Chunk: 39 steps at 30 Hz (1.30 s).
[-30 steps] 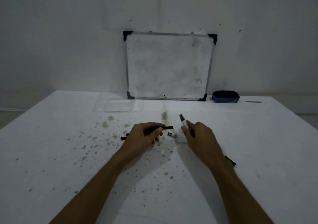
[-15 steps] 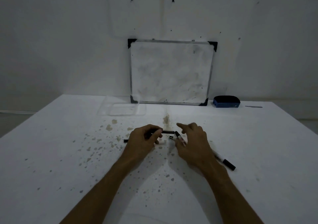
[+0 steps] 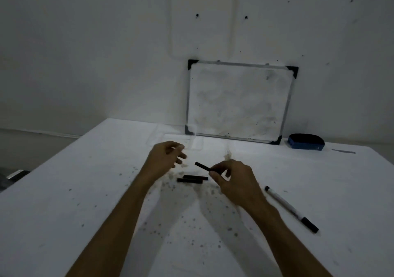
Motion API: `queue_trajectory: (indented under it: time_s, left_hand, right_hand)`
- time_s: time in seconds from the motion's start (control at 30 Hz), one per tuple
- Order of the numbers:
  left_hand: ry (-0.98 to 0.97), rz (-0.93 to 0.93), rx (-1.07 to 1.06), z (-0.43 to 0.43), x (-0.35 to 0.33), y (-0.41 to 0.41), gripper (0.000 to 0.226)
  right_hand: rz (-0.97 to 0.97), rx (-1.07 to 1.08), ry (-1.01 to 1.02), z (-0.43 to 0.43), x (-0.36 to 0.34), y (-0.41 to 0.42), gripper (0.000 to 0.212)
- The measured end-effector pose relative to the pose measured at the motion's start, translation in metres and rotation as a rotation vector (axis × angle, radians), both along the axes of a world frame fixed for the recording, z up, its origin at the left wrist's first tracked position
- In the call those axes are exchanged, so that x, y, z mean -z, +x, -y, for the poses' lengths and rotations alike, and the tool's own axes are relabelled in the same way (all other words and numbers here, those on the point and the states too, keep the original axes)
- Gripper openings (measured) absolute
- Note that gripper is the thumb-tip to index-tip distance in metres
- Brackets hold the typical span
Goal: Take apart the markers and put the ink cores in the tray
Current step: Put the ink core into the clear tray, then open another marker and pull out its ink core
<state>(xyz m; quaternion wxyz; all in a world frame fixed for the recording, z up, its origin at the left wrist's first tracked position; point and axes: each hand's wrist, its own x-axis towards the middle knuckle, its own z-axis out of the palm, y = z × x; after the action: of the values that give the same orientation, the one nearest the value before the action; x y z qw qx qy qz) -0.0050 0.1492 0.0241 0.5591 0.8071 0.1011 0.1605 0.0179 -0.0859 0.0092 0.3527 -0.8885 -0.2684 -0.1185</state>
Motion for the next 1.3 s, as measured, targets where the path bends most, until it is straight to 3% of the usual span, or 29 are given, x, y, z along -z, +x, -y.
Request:
queue_trajectory:
  time_s: [0.13,0.3,0.47,0.7,0.83,0.93,1.1,1.2,1.3]
  left_hand:
    - [0.234,-0.072,-0.316,-0.053,0.027,0.007,0.030]
    - [0.589,-0.235,-0.307,-0.077,0.070,0.009,0.086]
    - [0.692,-0.254,-0.246,-0.079,0.081,0.018,0.086]
    - [0.718,-0.244,-0.249,-0.083,0.088,0.021,0.094]
    - [0.714,-0.221,-0.258,-0.084,0.088,0.022,0.094]
    - [0.675,-0.205,-0.262,-0.081,0.083,0.020,0.091]
    - [0.695,0.046,-0.264,-0.059,0.061,0.013,0.054]
    - [0.652,0.180,-0.100,-0.028,0.047,0.006,0.038]
    - [0.613,0.165,0.147,0.017,0.038,-0.003,0.037]
  right_hand:
    - [-0.033,-0.042,-0.040,-0.042,-0.032,0.039,0.019]
    - [-0.037,-0.025,-0.084,-0.106,-0.051,0.104,0.024]
    - [-0.076,-0.012,-0.215,-0.164,-0.038,0.157,0.019]
    - [-0.190,-0.023,-0.448,-0.205,-0.015,0.211,0.030]
    - [-0.245,-0.027,-0.502,-0.211,-0.012,0.219,0.036]
    - [-0.217,-0.049,-0.393,-0.199,-0.028,0.203,0.033]
    - [-0.130,-0.075,-0.119,-0.129,-0.056,0.127,0.029]
    - [-0.122,-0.064,-0.099,-0.069,-0.046,0.081,0.025]
    - [-0.125,0.019,-0.143,-0.014,-0.036,0.045,0.022]
